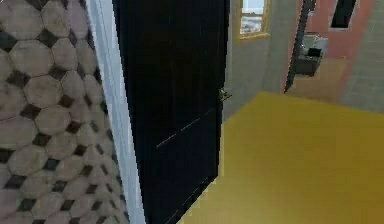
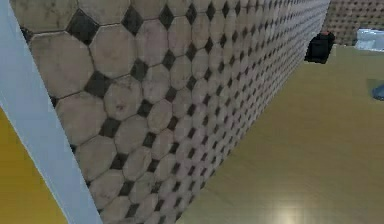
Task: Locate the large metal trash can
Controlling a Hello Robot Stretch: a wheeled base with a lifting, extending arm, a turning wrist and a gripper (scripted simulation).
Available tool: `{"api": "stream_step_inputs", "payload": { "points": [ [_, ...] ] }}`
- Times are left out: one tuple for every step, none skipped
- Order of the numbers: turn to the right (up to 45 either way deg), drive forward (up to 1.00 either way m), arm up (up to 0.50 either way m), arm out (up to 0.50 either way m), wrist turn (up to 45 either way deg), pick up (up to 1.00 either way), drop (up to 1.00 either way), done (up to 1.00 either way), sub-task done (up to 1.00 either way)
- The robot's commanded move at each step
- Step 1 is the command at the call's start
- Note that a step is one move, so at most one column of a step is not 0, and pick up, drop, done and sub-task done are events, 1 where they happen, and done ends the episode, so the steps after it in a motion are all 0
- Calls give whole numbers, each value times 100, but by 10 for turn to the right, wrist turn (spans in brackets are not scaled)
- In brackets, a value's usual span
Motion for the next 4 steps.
{"api": "stream_step_inputs", "payload": {
  "points": [
    [0,45,0,0,0,0,0,0,0],
    [330,0,0,0,0,0,0,0,0],
    [0,30,0,0,0,0,0,0,0],
    [450,0,0,0,0,0,0,0,0]
  ]
}}
